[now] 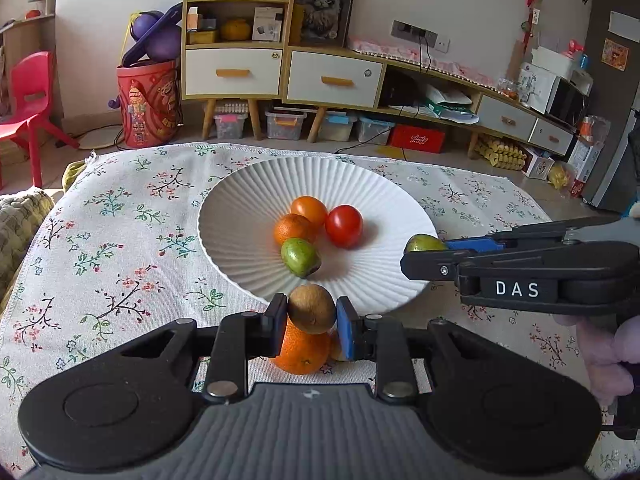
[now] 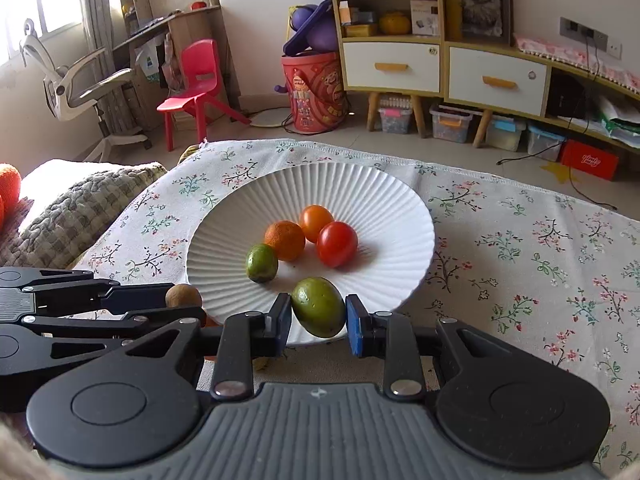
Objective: Organize fruits
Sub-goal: 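Carry the kiwi and lime into the white plate and open both tools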
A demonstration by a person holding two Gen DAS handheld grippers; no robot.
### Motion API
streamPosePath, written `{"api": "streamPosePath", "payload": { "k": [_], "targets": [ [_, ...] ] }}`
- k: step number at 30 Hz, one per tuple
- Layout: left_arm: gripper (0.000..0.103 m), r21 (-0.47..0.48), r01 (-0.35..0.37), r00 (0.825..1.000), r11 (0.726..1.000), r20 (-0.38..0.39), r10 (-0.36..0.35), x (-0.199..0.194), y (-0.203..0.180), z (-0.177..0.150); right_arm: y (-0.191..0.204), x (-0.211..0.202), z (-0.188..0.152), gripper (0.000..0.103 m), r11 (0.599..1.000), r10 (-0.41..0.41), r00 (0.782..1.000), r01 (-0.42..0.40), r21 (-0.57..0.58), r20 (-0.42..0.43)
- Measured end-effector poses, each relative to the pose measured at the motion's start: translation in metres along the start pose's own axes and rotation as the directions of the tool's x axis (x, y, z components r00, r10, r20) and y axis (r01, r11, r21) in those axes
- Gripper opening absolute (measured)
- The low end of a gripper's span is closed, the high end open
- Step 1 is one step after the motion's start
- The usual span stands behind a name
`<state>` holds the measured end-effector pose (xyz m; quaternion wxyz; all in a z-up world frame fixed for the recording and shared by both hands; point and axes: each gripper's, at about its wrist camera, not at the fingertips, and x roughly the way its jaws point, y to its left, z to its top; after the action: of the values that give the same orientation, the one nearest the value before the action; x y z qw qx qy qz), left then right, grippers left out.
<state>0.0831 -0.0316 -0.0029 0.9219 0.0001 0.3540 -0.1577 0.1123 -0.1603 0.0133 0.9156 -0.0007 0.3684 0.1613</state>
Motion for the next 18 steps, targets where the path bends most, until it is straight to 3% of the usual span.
{"api": "streamPosePath", "payload": {
  "k": [18],
  "targets": [
    [0.011, -0.011, 0.024, 1.000, 1.000, 0.008, -0.024, 0.044, -0.013, 0.009, -0.027, 0.028, 0.010, 0.026, 1.000, 0.020, 1.000, -0.020, -0.007, 0.008]
  ]
}}
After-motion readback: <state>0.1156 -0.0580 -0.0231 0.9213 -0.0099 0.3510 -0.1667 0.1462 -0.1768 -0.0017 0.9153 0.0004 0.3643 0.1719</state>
